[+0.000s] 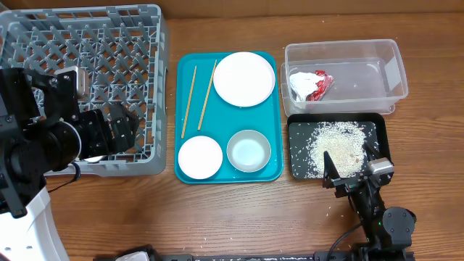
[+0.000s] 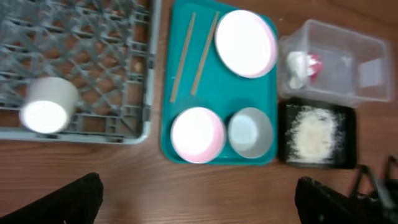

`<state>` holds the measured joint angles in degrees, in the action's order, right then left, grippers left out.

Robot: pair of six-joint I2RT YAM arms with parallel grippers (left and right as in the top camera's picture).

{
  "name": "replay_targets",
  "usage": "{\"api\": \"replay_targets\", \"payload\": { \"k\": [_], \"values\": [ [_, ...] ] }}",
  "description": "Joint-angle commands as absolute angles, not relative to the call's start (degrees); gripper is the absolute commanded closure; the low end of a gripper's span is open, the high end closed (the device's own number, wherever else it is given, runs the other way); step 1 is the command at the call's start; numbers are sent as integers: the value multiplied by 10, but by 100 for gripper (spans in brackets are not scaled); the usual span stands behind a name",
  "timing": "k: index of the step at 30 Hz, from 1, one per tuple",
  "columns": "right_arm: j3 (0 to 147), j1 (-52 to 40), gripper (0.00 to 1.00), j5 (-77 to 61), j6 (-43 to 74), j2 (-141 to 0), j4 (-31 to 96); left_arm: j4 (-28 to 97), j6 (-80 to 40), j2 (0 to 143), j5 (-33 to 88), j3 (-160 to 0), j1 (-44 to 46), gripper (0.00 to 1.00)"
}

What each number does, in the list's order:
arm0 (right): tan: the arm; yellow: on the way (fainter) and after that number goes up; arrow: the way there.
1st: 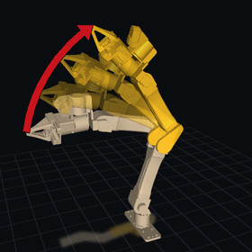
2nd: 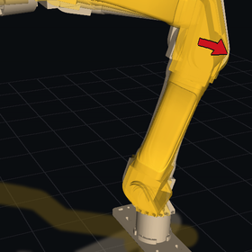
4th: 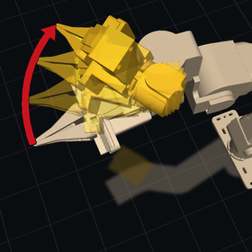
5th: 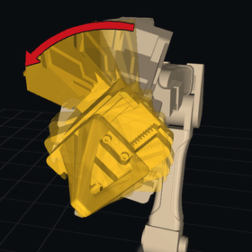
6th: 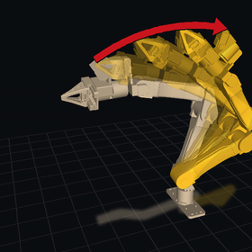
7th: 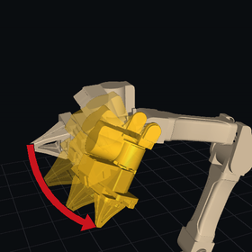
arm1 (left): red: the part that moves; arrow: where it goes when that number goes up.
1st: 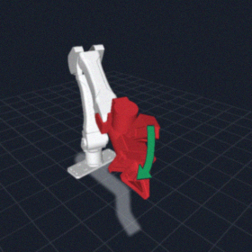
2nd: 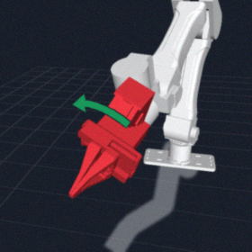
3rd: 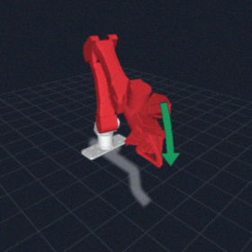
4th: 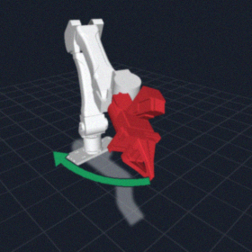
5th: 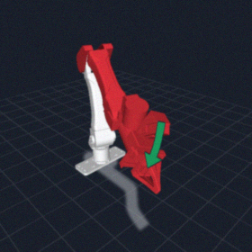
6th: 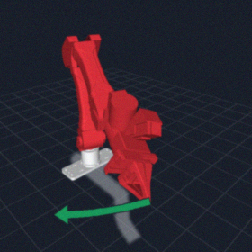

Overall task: Sort waste into correct bins and load items into the dishwasher
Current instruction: 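Reach the left gripper to the chopsticks on the teal tray and grasp them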

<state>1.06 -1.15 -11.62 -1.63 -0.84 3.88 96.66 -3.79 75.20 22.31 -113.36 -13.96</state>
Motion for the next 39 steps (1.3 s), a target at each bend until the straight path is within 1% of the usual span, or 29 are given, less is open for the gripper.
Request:
{"api": "replay_targets", "payload": {
  "k": [1, 3, 4, 6, 7, 9, 11, 12, 13, 16, 19, 21, 23, 25, 26, 27, 28, 29, 30, 31, 32, 34, 37, 38, 39],
  "values": [
    [4, -10, 0, -115, -13, -2, 35, 948, -171, 754, 316, -1137, -138, 0],
    [4, -10, 0, -115, -13, -2, 35, 900, -205, 754, 337, -1137, -137, 2],
    [4, -10, 0, -115, -13, -2, 35, 878, -222, 754, 345, -1137, -137, 9],
    [4, -10, 0, -115, -13, -2, 35, 849, -262, 761, 334, -1137, -116, 13],
    [4, -10, 0, -115, -13, -2, 35, 845, -266, 767, 313, -1137, -94, 16],
    [4, -10, 0, -115, -13, -2, 35, 854, -275, 787, 227, -1137, -25, 17],
    [4, -10, 0, -115, -13, -2, 35, 866, -279, 818, 123, -1137, 57, 16],
    [4, -10, 0, -115, -13, -2, 35, 869, -279, 838, 70, -1137, 102, 13],
    [4, -10, 0, -115, -13, -2, 35, 869, -279, 855, 30, -1137, 135, 1],
    [4, -10, 0, -115, -13, -2, 35, 865, -273, 915, -78, -1137, 219, 0],
    [4, -10, 0, -115, -13, -2, 35, 840, -272, 975, -123, -1137, 249, 0],
    [4, -10, 0, -115, -13, -2, 35, 814, -270, 1022, -103, -1137, 251, 4],
    [4, -10, 0, -115, -13, -2, 35, 803, -263, 1057, -74, -1137, 251, 10],
    [4, -10, 0, -115, -13, -2, 35, 800, -264, 1095, -75, -1137, 250, 13],
    [4, -10, 0, -115, -13, -2, 35, 795, -264, 1114, -75, -1137, 249, 17],
    [4, -10, 0, -115, -13, -2, 35, 787, -263, 1133, -75, -1137, 247, 24],
    [4, -10, 0, -115, -13, -2, 35, 779, -260, 1152, -79, -1137, 245, 27],
    [4, -10, 0, -115, -13, -2, 35, 761, -230, 1197, -79, -1137, 241, 41],
    [4, -10, 0, -115, -13, -2, 35, 756, -221, 1218, -80, -1137, 238, 50],
    [4, -10, 0, -115, -13, -2, 35, 752, -218, 1240, -79, -1137, 234, 62],
    [4, -10, 0, -115, -13, -2, 35, 751, -218, 1256, -79, -1137, 229, 67],
    [4, -10, 0, -115, -13, -2, 35, 748, -219, 1286, -79, -1137, 216, 67],
    [4, -10, 0, -115, -13, -2, 35, 741, -219, 1317, -79, -1137, 195, 64],
    [4, -10, 0, -115, -13, -2, 35, 737, -218, 1324, -79, -1137, 188, 61],
    [4, -10, 0, -115, -13, -2, 35, 734, -218, 1331, -79, -1137, 181, 55]
  ]
}}
